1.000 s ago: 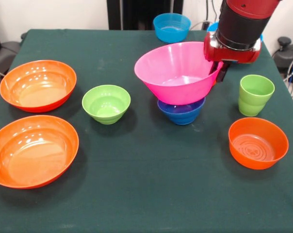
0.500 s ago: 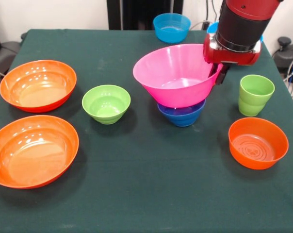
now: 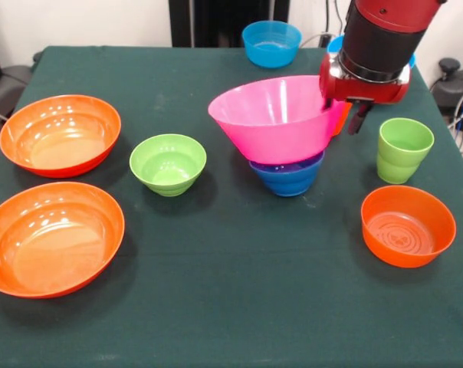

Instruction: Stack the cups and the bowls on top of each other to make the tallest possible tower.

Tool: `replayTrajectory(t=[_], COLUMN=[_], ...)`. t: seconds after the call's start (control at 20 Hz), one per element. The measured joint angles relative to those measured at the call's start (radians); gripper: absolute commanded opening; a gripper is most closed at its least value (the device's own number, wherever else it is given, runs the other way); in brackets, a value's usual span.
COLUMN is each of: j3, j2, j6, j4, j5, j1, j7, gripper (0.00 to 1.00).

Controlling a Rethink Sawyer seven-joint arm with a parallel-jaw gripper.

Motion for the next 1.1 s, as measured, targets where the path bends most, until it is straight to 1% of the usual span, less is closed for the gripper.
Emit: replayTrajectory(t=[0.6,1.1], j3=[-0.012,-0.025], j2=[0.027,0.035], j6=[-0.001,-0.001], j4=[0.0,0.0], j5=[0.0,0.0], j1=[0.008,0.017], j7=[0.0,0.0], gripper=[1.0,1.0])
